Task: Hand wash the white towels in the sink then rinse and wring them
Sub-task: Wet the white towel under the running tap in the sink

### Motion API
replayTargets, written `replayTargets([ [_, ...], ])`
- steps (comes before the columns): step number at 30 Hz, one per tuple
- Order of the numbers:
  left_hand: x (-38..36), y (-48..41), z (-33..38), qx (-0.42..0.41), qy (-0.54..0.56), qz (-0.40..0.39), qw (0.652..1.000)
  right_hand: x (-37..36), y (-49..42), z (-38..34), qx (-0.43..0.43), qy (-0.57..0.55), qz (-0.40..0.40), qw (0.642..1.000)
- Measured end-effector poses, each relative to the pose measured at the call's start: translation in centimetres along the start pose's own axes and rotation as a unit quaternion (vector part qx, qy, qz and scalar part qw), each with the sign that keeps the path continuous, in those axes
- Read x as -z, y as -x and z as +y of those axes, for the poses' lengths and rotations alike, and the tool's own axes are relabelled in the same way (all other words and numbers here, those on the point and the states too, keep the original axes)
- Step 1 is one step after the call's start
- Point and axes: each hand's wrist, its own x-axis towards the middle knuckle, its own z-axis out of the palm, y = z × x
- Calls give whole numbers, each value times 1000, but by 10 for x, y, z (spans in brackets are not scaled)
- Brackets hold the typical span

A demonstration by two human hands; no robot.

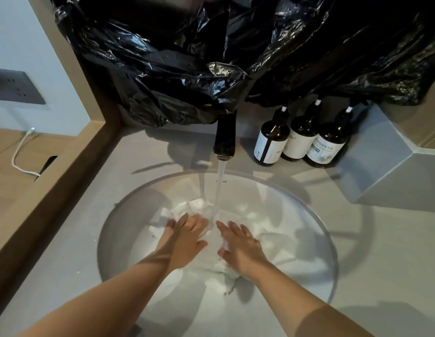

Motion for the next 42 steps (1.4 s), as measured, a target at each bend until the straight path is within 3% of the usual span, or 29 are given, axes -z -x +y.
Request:
replayTargets([
  [5,-2,-1,0,4,87,44,995,-3,-1,0,11,-7,50,999],
  [10,3,-3,-5,35,2,-60,998,-5,3,0,21,1,80,997],
  [13,5,-4,-13,31,-9,-45,998,3,9,-2,19,-28,63,997],
  [15,3,-3,-12,34,37,-13,999,12,11,-2,12,-54,34,998],
  [17,5,-6,-12,40,89,-34,995,25,11,-2,-9,-134,11,991],
  [19,12,-9,-17,80,254,-107,958,32,7,0,-47,-210,41,976],
  [20,18,-10,-17,89,319,-133,934,32,2,3,-58,-180,85,978],
  [22,33,-10,-14,55,259,-109,958,27,-5,7,-81,-99,117,985],
  [25,26,-8,-10,89,123,2,988,15,-10,7,-125,-123,-3,985],
  [27,9,-10,-15,86,52,-2,995,6,-15,9,-129,-89,-48,986],
  [30,-5,-18,-31,111,122,-128,978,0,-20,11,-141,-33,-73,987],
  [32,-11,-22,-35,124,184,-165,961,-1,-22,12,-145,-28,-73,986],
  [39,-18,-15,-33,128,256,-103,953,12,-22,10,-101,-8,-21,995],
  [42,-16,-12,-31,137,250,-92,954,9,-26,18,-107,-80,-36,990],
])
